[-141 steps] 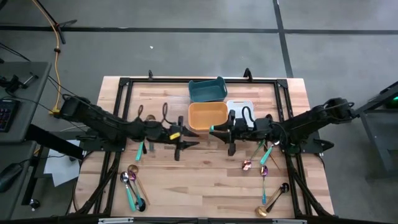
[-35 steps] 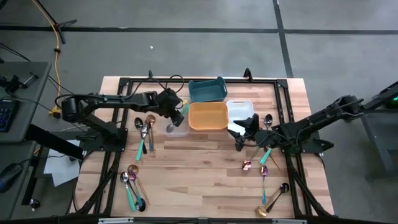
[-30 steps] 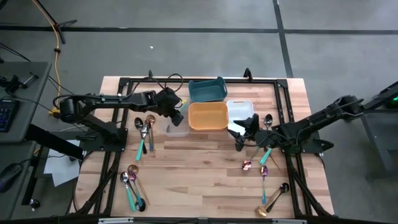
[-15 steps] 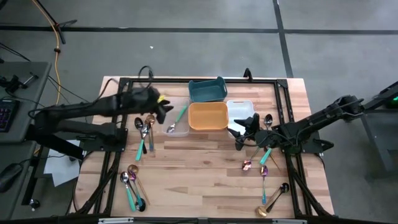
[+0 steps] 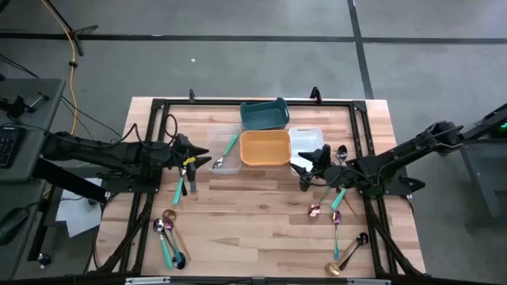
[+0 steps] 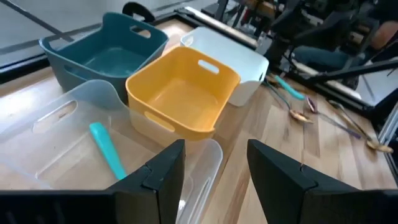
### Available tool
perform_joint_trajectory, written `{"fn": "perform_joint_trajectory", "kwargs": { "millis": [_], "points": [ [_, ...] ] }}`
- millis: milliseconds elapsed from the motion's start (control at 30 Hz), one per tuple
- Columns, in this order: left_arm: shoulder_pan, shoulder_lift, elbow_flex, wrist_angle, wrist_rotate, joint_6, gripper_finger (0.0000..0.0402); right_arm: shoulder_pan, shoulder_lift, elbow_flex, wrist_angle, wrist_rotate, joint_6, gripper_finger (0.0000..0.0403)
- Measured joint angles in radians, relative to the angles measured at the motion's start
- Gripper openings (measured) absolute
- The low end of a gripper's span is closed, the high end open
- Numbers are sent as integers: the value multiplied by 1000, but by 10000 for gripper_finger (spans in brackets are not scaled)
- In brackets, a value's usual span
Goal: Sort silverware by color (type)
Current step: Put the turquoise blue spoon into the transparent bin
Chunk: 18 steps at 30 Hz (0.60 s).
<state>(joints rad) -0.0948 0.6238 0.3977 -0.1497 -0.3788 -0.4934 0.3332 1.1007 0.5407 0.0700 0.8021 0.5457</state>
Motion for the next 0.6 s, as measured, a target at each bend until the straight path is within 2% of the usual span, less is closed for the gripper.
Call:
{"fn": "perform_joint_trajectory", "kwargs": {
  "millis": [133, 233, 333, 433, 600],
  "points": [
    [0, -2, 0, -28, 10, 15, 165, 1, 0, 0, -3, 0, 8, 248],
    [3, 2, 15, -195, 102, -4, 165, 1, 0, 0, -21, -1, 32, 248],
    [2, 16, 49, -435, 171, -144, 165, 1, 0, 0, -36, -1, 43, 248],
    [-13, 34, 47, -608, 221, -315, 165, 1, 0, 0, -37, -1, 49, 248],
    [-67, 110, 20, -690, 279, -515, 165, 1, 0, 0, -37, -1, 49, 248]
  ]
}}
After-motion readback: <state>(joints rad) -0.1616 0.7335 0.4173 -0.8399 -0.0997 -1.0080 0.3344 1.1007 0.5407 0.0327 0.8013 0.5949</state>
